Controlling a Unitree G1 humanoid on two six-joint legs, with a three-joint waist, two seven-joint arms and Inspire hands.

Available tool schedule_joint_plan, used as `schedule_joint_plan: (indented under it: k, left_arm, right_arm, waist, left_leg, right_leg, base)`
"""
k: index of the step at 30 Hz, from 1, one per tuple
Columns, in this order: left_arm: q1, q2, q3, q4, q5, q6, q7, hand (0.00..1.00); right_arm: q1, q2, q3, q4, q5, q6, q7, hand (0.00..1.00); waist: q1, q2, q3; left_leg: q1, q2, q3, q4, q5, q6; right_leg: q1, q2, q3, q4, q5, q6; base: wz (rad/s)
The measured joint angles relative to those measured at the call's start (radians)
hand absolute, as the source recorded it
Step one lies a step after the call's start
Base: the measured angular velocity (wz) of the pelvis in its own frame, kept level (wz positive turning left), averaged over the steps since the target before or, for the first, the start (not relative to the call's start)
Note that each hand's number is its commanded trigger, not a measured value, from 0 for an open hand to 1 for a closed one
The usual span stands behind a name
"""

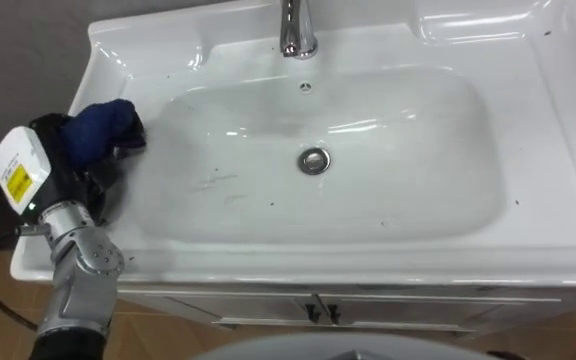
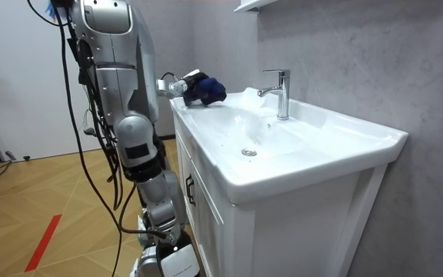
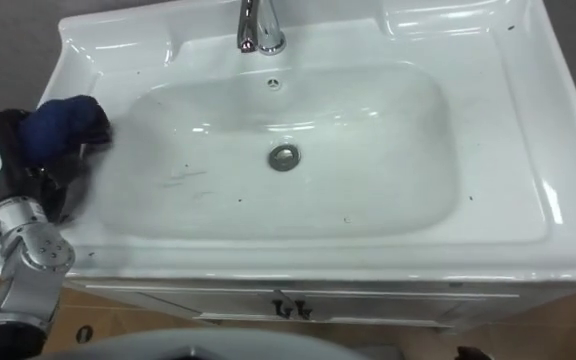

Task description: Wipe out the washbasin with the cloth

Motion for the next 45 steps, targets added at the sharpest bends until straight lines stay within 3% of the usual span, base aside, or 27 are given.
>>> schedule_joint_plan:
  k: [7,19,21,22,24,28,45]
  left_arm:
    - [-0.001,0.000,-0.005,0.058,0.002,0.025,-0.064,1.00]
    - [-0.002,0.011,-0.005,0.098,0.075,0.039,-0.039,1.00]
    - [-0.002,0.011,-0.005,0.103,0.085,0.042,-0.029,0.88]
    - [-0.002,0.011,-0.005,0.107,0.096,0.045,-0.026,0.63]
    - [-0.002,0.011,-0.005,0.108,0.099,0.050,-0.024,0.00]
    - [-0.001,0.011,-0.005,0.107,0.100,0.055,-0.015,0.00]
    - [0.009,0.011,-0.005,0.113,0.107,0.057,-0.006,0.00]
  right_arm:
    - [0.001,0.002,-0.002,-0.005,-0.006,0.023,0.001,0.00]
    - [0.010,0.002,-0.021,-0.029,-0.001,0.066,-0.012,0.00]
    - [0.009,0.002,-0.027,-0.031,-0.001,0.066,-0.017,0.00]
    - [0.009,0.002,-0.039,-0.031,-0.001,0.066,-0.018,0.00]
    - [0.009,0.002,-0.039,-0.031,0.000,0.066,-0.023,0.00]
    - [0.009,0.002,-0.040,-0.031,-0.001,0.067,-0.030,0.00]
    - [0.023,0.003,-0.070,-0.044,0.000,0.066,-0.029,0.00]
  waist:
    - [-0.017,-0.007,0.0001]
    - [-0.017,-0.011,-0.0025]
    - [-0.017,-0.011,-0.0026]
    - [-0.016,-0.011,-0.0030]
    - [-0.016,-0.011,-0.0043]
    - [-0.016,-0.010,-0.0091]
    - [-0.017,-0.009,-0.0100]
  left_leg:
    - [0.006,-0.002,-0.004,-0.018,0.000,0.000]
    - [0.020,-0.002,-0.003,-0.020,0.000,0.000]
    - [0.020,-0.003,-0.003,-0.020,0.000,0.000]
    - [0.020,-0.003,-0.003,-0.020,0.000,0.000]
    - [0.020,-0.003,-0.004,-0.020,0.000,0.000]
    - [0.020,-0.003,-0.004,-0.020,0.000,0.000]
    - [0.022,-0.003,-0.004,-0.022,0.000,0.000]
  right_leg:
    - [-0.001,-0.001,-0.010,-0.001,0.000,0.001]
    - [0.000,-0.001,0.014,0.000,0.001,0.003]
    - [0.000,-0.001,0.014,-0.001,0.001,0.003]
    - [0.000,-0.001,0.014,-0.001,0.001,0.003]
    - [0.000,-0.001,0.013,0.000,0.002,0.003]
    - [0.001,-0.001,0.012,0.003,0.003,0.004]
    - [0.003,-0.001,0.015,0.002,0.004,0.005]
  base:
    - [0.01]
    - [-0.04]
    - [0.00]
    - [0.00]
    - [0.00]
    - [0.00]
    - [0.00]
